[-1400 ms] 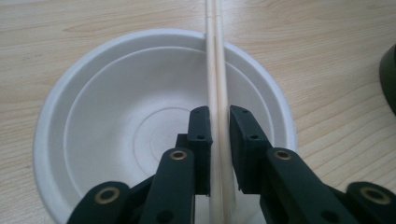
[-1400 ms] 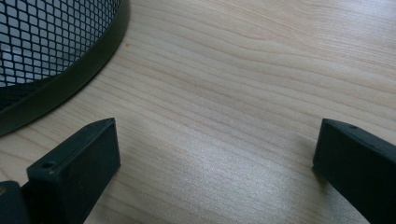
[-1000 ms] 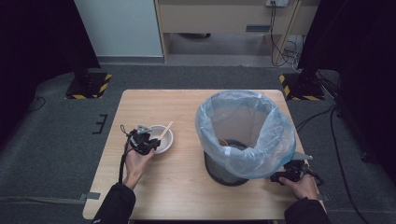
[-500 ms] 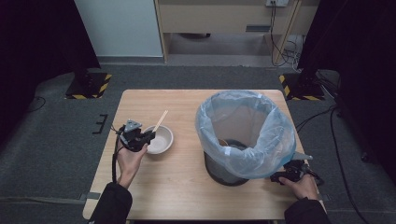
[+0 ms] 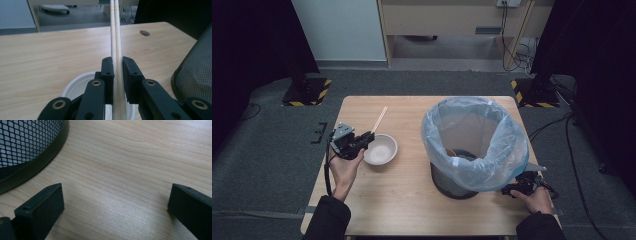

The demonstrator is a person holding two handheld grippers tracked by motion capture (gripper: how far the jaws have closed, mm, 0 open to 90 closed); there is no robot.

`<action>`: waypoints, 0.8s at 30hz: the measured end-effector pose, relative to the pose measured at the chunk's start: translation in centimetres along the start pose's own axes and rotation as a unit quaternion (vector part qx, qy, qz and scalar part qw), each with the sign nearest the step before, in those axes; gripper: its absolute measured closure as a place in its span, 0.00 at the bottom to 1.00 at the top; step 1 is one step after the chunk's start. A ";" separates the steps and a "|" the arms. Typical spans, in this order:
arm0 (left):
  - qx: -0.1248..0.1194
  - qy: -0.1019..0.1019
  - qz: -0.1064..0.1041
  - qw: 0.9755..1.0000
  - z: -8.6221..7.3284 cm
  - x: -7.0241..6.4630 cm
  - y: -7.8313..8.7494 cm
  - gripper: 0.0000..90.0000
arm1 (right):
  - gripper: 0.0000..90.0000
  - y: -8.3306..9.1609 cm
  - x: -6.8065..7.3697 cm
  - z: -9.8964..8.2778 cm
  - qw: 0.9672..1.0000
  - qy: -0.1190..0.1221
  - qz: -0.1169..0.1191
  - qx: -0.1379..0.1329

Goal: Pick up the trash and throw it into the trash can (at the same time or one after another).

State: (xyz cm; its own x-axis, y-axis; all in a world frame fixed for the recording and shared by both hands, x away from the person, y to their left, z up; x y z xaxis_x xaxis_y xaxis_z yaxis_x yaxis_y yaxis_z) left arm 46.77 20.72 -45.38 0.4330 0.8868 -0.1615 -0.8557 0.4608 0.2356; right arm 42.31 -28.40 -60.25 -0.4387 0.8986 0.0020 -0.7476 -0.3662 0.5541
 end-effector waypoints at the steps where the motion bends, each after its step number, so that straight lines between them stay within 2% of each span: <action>1: -0.006 -0.001 -0.001 1.000 0.3 -0.1 0.1 0.88 | 0.01 0.0 0.0 0.0 1.000 0.000 0.000 0.000; 7: -0.036 -0.001 -0.009 0.999 2.1 -0.7 1.0 0.89 | 0.01 0.0 0.0 0.0 1.000 0.000 0.000 0.000; 13: -0.055 -0.009 -0.023 0.998 3.5 -1.9 1.6 0.88 | 0.01 0.0 0.0 0.0 1.000 0.000 0.000 0.000; 24: -0.089 -0.024 -0.052 0.994 5.8 -4.3 2.7 0.88 | 0.01 0.0 0.0 0.0 1.000 0.000 0.000 0.000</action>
State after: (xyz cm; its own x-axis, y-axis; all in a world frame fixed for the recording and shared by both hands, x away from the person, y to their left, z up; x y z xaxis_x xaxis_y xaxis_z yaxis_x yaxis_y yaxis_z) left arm 44.21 18.37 -38.48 0.5309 0.8375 -0.1293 -0.8405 0.5399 0.0460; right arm 42.31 -28.40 -60.25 -0.4385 0.8987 0.0022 -0.7476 -0.3662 0.5541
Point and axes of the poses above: each handheld gripper's, and its own axes: y roughly backward along the jaws, z roughly out of its top, x roughly to its left, the point moved 9 cm from there along -y, roughly forward along the jaws, and after that the axes turned 11 degrees about -x, right-handed, at the moved point
